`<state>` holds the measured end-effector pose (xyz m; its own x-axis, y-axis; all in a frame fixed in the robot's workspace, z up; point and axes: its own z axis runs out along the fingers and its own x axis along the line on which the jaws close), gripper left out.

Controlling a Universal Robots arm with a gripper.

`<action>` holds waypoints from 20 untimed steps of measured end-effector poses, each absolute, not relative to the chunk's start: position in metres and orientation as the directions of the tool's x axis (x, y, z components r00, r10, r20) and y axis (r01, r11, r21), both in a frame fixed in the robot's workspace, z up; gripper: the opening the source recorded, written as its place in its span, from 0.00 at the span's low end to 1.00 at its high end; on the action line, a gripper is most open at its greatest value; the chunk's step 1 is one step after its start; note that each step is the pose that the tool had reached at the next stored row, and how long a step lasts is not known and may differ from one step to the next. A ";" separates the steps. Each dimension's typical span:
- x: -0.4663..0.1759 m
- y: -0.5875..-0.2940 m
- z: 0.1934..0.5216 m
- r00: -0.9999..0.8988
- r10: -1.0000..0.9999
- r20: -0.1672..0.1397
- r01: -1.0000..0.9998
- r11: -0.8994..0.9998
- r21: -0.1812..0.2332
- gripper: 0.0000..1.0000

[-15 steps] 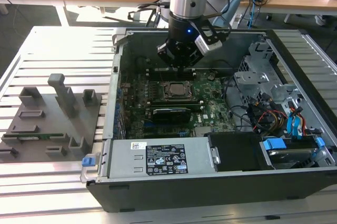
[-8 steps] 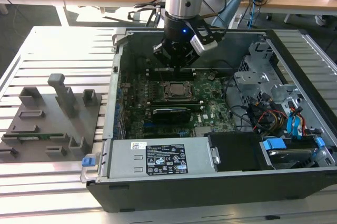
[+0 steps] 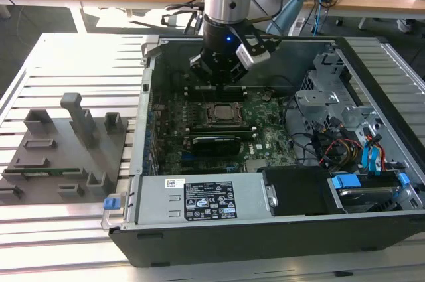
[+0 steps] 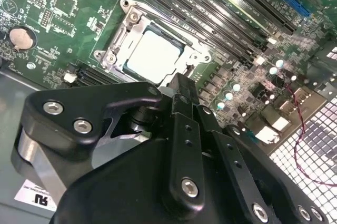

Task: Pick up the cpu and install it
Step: 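Install the first cpu locking lever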

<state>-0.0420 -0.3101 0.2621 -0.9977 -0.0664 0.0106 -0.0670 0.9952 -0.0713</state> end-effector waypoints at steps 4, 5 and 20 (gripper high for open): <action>-0.055 -0.310 0.262 -0.998 -0.067 0.010 -0.067 0.995 -0.071 0.11; -0.060 -0.310 0.262 -0.998 -0.066 0.010 -0.067 0.995 -0.071 0.11; -0.094 -0.298 0.262 -0.998 -0.067 0.002 -0.067 0.997 0.028 0.11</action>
